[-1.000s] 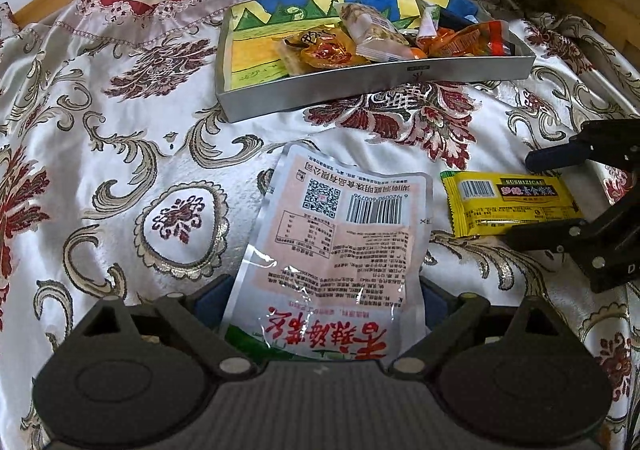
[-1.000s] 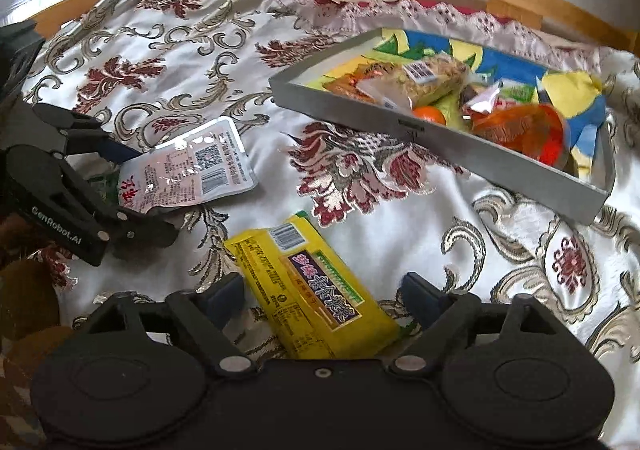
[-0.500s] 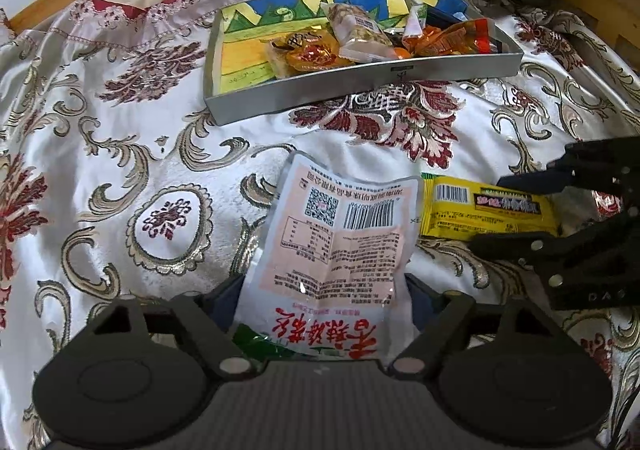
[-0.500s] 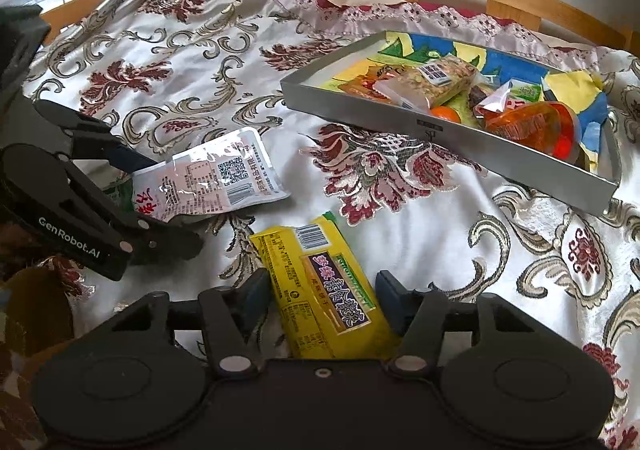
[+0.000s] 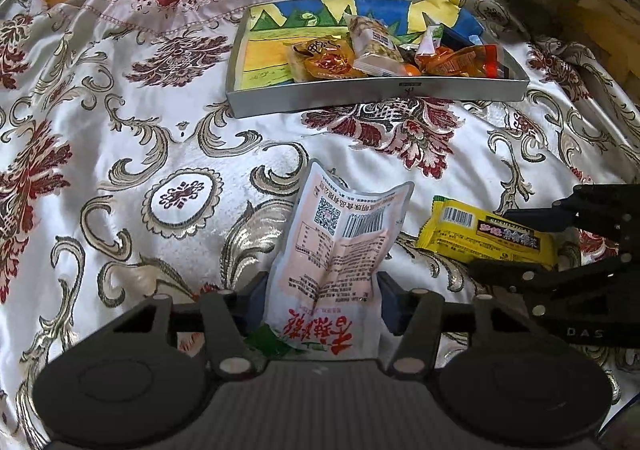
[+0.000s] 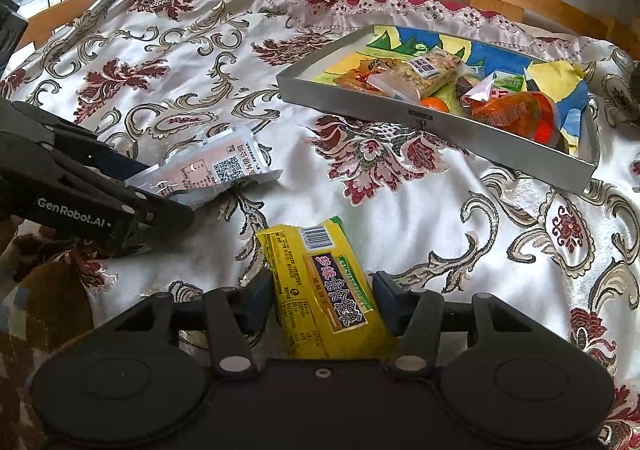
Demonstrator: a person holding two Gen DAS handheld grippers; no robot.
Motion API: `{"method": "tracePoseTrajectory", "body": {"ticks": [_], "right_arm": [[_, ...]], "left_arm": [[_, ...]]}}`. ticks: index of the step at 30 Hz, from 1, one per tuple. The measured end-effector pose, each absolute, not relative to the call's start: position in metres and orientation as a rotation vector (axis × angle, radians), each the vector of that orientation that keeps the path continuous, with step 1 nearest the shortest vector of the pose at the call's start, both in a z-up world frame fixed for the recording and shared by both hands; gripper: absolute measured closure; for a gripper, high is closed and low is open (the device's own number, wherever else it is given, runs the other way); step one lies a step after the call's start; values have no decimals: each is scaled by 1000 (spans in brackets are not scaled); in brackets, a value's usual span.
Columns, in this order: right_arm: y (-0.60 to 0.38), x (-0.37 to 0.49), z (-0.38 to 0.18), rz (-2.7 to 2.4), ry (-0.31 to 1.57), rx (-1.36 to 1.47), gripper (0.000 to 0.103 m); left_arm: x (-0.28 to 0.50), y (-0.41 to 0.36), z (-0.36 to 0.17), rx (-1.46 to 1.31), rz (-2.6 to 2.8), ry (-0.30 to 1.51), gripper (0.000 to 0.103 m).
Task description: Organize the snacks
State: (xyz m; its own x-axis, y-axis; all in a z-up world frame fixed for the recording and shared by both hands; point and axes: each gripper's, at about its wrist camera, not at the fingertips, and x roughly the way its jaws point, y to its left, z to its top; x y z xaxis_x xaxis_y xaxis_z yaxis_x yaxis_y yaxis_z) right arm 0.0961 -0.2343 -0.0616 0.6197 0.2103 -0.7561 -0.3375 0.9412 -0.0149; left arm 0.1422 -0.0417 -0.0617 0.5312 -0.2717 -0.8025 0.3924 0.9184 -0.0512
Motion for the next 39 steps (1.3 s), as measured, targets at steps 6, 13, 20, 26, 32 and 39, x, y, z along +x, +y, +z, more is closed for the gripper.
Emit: {"method": "tracePoseTrajectory", "body": {"ticks": [6,13,20,26,32,39], "right_arm": [[-236,100,-69,332,858,-148,39],[-233,101,-72,322,846,-166,47],[-225,95,-68,300,803,-251,49],[-221,88,-61,272,743,-324,51],[-221,83,-52,270,706,-328,52],[-218,79,-42,233,603,-404,52]], "left_arm": [[143,-44,-70,161,-399,940,29],[143,-44,-68,150,-413,925,40],[140,-46,-57,147,-414,914,63],[133,-45,-48,98,-403,901,65],[124,-44,-33,53,-381,852,65],[138,-47,-19,-26,-398,834,64]]}}
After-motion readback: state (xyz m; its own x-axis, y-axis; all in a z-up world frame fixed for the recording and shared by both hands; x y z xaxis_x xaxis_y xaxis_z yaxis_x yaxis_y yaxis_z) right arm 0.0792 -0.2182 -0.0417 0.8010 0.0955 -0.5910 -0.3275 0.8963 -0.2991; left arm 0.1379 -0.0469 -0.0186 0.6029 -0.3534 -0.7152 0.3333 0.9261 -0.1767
